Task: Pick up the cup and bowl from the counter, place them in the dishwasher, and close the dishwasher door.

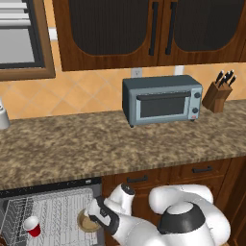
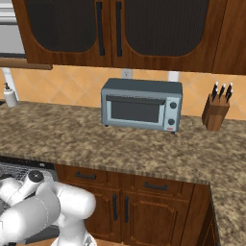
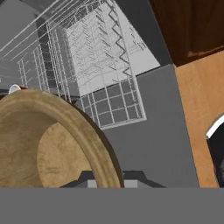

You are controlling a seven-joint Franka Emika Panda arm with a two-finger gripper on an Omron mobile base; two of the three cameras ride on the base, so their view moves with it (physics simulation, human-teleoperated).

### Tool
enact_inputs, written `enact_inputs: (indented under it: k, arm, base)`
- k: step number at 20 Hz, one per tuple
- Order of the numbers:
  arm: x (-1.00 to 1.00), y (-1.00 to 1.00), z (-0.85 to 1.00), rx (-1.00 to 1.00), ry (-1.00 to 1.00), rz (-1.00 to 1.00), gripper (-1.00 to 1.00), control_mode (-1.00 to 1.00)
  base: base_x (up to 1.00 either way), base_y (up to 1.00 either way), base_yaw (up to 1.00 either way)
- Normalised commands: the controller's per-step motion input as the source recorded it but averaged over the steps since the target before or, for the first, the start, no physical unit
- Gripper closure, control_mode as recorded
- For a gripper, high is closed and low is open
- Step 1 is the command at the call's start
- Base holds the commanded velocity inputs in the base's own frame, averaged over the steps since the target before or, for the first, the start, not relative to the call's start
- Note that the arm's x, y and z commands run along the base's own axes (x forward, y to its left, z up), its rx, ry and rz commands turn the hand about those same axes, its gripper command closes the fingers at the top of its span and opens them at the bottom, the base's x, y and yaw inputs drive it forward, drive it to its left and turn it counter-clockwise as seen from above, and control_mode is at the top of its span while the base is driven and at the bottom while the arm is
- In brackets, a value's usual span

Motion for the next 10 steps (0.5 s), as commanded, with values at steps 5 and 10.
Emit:
enact_inputs:
  k: [5, 10]
  arm:
    - [0.26, 0.52, 0.27, -0.11, 0.2, 0.02, 1.0, -1.0]
    - [0.34, 0.5, -0.01, -0.1, 0.16, 0.0, 1.0, -1.0]
  base:
    - [0.0, 0.0, 0.0]
    - [0.0, 0.0, 0.0]
